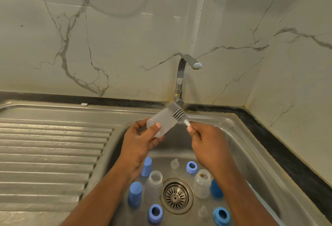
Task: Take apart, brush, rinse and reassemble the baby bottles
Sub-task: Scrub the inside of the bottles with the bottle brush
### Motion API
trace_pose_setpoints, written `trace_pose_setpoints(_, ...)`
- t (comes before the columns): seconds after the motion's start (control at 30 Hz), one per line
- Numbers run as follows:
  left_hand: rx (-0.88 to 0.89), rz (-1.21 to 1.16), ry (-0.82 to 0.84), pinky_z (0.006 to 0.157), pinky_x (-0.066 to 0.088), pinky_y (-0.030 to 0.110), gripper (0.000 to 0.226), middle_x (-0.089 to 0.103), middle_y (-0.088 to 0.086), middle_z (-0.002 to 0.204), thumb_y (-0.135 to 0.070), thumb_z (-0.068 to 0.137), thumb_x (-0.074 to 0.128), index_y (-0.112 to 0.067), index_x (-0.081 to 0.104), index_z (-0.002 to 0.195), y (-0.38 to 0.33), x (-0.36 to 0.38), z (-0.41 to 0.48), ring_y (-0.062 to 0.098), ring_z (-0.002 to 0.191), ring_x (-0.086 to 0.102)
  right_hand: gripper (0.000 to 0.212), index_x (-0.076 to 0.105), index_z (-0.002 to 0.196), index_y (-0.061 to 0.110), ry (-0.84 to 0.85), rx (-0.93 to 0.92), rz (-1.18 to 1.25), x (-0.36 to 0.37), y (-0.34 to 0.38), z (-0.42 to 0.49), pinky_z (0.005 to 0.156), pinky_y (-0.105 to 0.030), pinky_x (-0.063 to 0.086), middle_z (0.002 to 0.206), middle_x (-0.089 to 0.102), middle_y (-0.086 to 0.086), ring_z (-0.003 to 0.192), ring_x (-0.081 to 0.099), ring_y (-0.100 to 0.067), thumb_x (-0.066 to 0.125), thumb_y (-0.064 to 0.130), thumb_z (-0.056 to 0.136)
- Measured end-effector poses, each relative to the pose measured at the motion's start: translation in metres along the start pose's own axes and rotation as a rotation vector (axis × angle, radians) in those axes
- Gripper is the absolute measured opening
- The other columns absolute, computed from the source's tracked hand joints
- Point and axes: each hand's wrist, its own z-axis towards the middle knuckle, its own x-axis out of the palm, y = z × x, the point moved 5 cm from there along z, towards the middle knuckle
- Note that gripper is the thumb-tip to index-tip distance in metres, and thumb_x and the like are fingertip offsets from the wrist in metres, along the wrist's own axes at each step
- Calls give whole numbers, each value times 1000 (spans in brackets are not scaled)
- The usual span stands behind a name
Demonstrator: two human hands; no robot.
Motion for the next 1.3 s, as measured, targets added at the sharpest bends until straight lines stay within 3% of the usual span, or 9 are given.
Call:
trace_pose_setpoints(0.1, -48, -43, 13, 76, 61, 27, 62, 68, 18, 117, -29, 67, 75, -1, 56, 119, 6, 4, -1, 25, 100, 73, 32, 50, 71, 27, -53, 21, 11, -2, -5, 0, 58, -36, 42, 59, 49, 5, 54, 46, -12, 45, 32, 103)
trace_pose_setpoints(0.27, -110, -248, -26, 74, 61, 26, 53, 71, 21, 112, -31, 75, 67, 0, 61, 117, 0, -2, 0, 23, 94, 74, 24, 58, 79, 24, 163, -166, 93, 17, 20, -15, 52, -27, 34, 54, 46, 6, 50, 40, -8, 50, 31, 100)
trace_pose_setpoints(0.47, -191, -266, -20, 70, 62, 27, 31, 73, 22, 106, -25, 90, 63, -5, 61, 114, 3, 4, -5, 30, 93, 74, 30, 50, 73, 28, -50, 14, -51, 0, -7, 3, 52, -28, 33, 59, 48, 6, 55, 45, -9, 45, 32, 102)
trace_pose_setpoints(0.57, -201, -284, -34, 68, 61, 26, 40, 73, 22, 107, -29, 86, 65, -6, 60, 118, 3, 3, -5, 29, 94, 74, 34, 47, 67, 30, 11, -27, 17, 0, -5, -2, 53, -26, 33, 56, 46, 6, 51, 42, -7, 47, 31, 102)
trace_pose_setpoints(0.7, -190, -353, -57, 65, 60, 23, 41, 75, 17, 99, -29, 96, 58, -2, 58, 126, -1, -4, -1, 21, 85, 75, 18, 67, 93, 26, 176, -209, 59, 19, 23, -17, 53, -31, 38, 55, 48, 8, 51, 44, -8, 52, 31, 99)
trace_pose_setpoints(0.87, -263, -345, -12, 64, 60, 25, 48, 73, 24, 106, -32, 89, 62, 0, 58, 124, 3, 1, -4, 27, 89, 75, 21, 60, 85, 32, -19, -56, -18, 3, 2, 0, 55, -29, 40, 58, 49, 8, 54, 46, -7, 48, 32, 102)
trace_pose_setpoints(0.97, -287, -326, 10, 65, 61, 25, 45, 73, 23, 105, -35, 92, 60, -1, 59, 122, 7, 3, -5, 25, 87, 75, 25, 60, 80, 28, 23, -72, 32, 5, 4, -6, 54, -28, 39, 58, 50, 7, 52, 45, -7, 49, 32, 102)
trace_pose_setpoints(1.13, -248, -347, -8, 65, 62, 25, 49, 74, 18, 95, -39, 89, 60, 0, 61, 120, 1, -2, -1, 20, 80, 74, 22, 69, 112, 32, 181, -245, 2, 18, 29, -17, 54, -27, 34, 57, 47, 11, 53, 42, -7, 51, 37, 99)
trace_pose_setpoints(1.3, -277, -317, 34, 63, 61, 25, 43, 73, 23, 104, -37, 97, 55, -2, 59, 121, 2, 3, -5, 24, 85, 75, 28, 55, 75, 29, 0, -94, 1, 1, 2, -5, 53, -27, 34, 54, 44, 8, 51, 41, -7, 49, 34, 101)
